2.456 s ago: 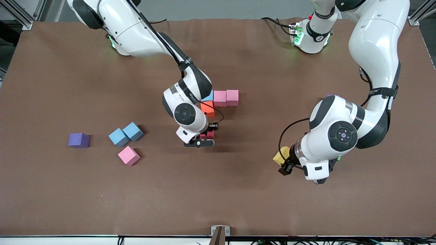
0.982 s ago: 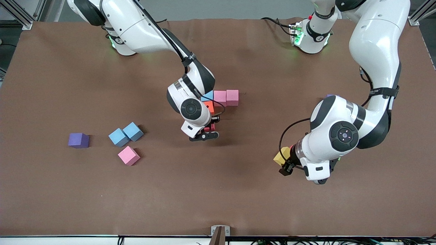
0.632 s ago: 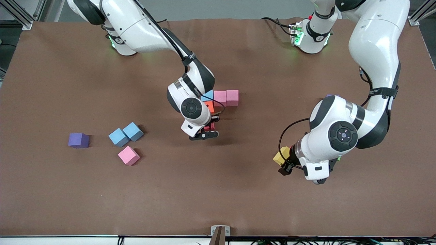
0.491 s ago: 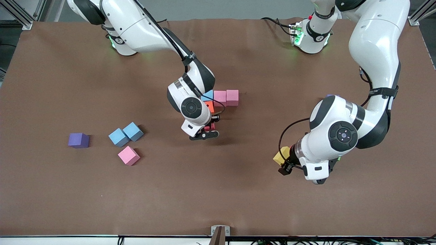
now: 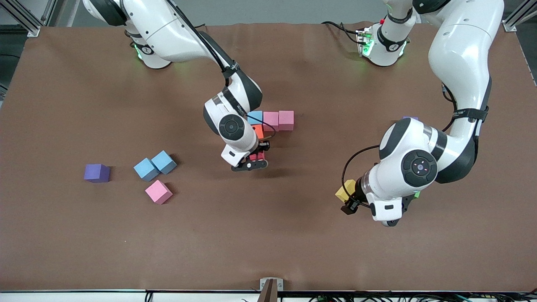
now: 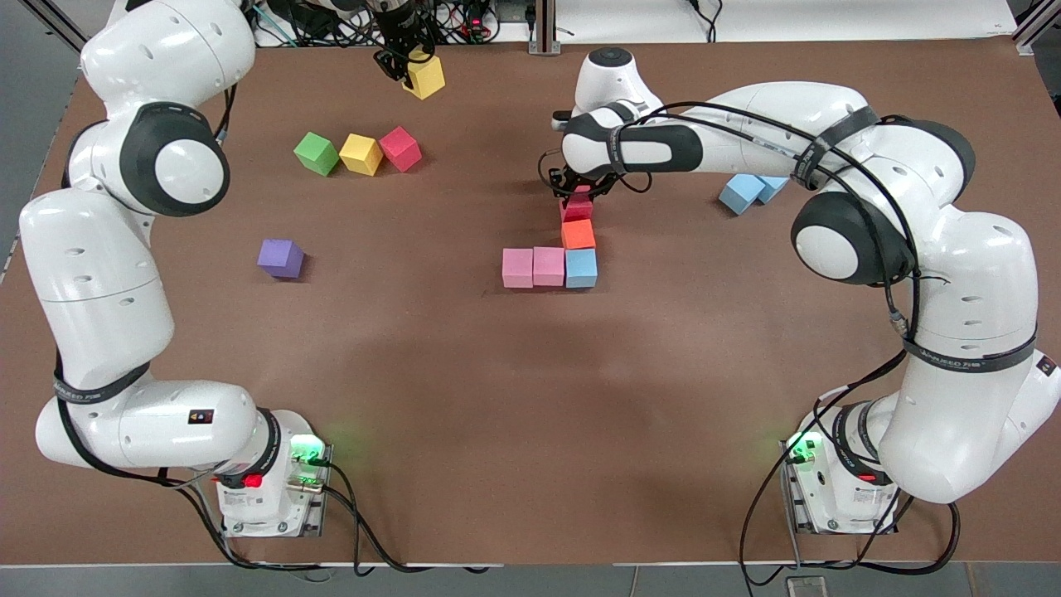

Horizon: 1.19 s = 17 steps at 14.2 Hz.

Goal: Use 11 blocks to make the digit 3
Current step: 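Lower the red cube under the orange cube and open the right gripper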

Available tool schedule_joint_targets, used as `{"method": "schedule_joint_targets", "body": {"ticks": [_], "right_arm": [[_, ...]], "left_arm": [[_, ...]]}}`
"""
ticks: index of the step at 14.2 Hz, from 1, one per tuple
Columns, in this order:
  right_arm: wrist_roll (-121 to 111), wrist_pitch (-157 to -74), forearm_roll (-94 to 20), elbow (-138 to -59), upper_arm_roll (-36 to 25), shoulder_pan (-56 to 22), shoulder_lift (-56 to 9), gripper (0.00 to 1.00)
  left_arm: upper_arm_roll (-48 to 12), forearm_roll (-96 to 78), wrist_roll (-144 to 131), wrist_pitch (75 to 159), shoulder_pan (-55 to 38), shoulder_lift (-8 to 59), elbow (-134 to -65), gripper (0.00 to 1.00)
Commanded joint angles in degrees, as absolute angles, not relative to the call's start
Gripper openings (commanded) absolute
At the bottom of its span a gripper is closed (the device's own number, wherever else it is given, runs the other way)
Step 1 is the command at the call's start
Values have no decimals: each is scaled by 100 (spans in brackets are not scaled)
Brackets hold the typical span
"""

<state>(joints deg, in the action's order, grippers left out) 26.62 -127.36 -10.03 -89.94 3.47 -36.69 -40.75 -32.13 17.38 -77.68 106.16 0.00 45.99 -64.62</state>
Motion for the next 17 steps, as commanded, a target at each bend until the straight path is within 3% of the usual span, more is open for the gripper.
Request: {"method": "schedule_joint_targets", "body": {"ticks": [1, 17], "right_arm": [[2733, -12823, -949, -9290, 325, -3735, -3841, 28], [2733, -12814, -949, -9369, 334, -3753, -3850, 28]], "left_arm": [[-3243, 1687, -7629, 10582, 61, 4465, -6565, 1], [-3243, 1626, -7559, 10573, 70, 4465, -6574, 1]]}}
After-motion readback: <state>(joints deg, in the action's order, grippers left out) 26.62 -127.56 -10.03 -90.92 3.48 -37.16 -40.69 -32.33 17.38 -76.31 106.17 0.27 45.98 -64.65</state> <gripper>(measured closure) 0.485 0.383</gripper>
